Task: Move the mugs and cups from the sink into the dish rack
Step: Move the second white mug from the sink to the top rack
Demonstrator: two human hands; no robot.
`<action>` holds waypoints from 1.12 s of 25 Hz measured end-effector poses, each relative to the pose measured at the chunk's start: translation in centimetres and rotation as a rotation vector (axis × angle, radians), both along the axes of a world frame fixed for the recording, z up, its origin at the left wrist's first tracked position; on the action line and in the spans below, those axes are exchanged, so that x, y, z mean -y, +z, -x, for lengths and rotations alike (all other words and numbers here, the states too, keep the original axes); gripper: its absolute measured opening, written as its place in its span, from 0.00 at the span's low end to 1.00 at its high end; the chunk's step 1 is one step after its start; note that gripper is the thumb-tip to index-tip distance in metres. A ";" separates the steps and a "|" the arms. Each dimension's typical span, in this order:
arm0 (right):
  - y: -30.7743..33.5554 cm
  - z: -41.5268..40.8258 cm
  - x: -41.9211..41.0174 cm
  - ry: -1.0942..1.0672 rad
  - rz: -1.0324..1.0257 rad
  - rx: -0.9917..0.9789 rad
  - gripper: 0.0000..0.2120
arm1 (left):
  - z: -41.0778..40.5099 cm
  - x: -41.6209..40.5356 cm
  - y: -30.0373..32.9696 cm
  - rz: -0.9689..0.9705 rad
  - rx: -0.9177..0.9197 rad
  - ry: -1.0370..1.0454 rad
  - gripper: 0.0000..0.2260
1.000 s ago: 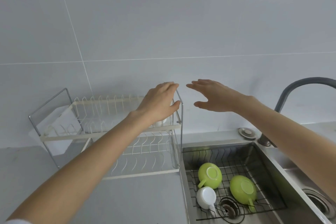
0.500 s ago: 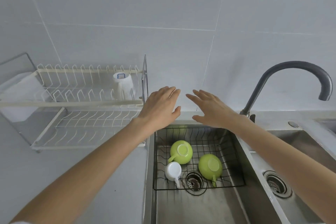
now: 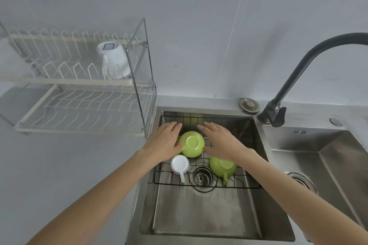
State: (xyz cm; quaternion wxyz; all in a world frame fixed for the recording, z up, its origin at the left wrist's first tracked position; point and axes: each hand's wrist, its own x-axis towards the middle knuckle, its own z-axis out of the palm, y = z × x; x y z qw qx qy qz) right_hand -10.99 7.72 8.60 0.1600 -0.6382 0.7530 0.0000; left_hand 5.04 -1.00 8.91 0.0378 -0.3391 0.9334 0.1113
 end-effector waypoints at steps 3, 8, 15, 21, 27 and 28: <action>-2.8 0.4 0.5 -0.009 -0.075 0.066 0.33 | 0.3 0.3 -3.0 -0.083 0.068 0.020 0.27; -7.1 0.1 1.4 -0.059 -0.182 0.211 0.32 | 0.6 0.7 -7.6 -0.229 0.168 0.056 0.29; -13.3 -0.8 2.7 -0.135 -0.294 0.382 0.32 | 1.5 1.7 -13.7 -0.354 0.226 0.114 0.28; -16.5 -1.6 4.1 -0.181 -0.286 0.495 0.31 | 2.3 2.0 -16.9 -0.310 0.258 0.139 0.29; -17.4 -2.4 4.2 -0.262 -0.237 0.539 0.30 | 2.6 2.0 -17.7 -0.269 0.242 0.141 0.29; -17.2 -2.5 4.2 -0.274 -0.237 0.544 0.30 | 2.6 1.9 -17.5 -0.271 0.237 0.141 0.29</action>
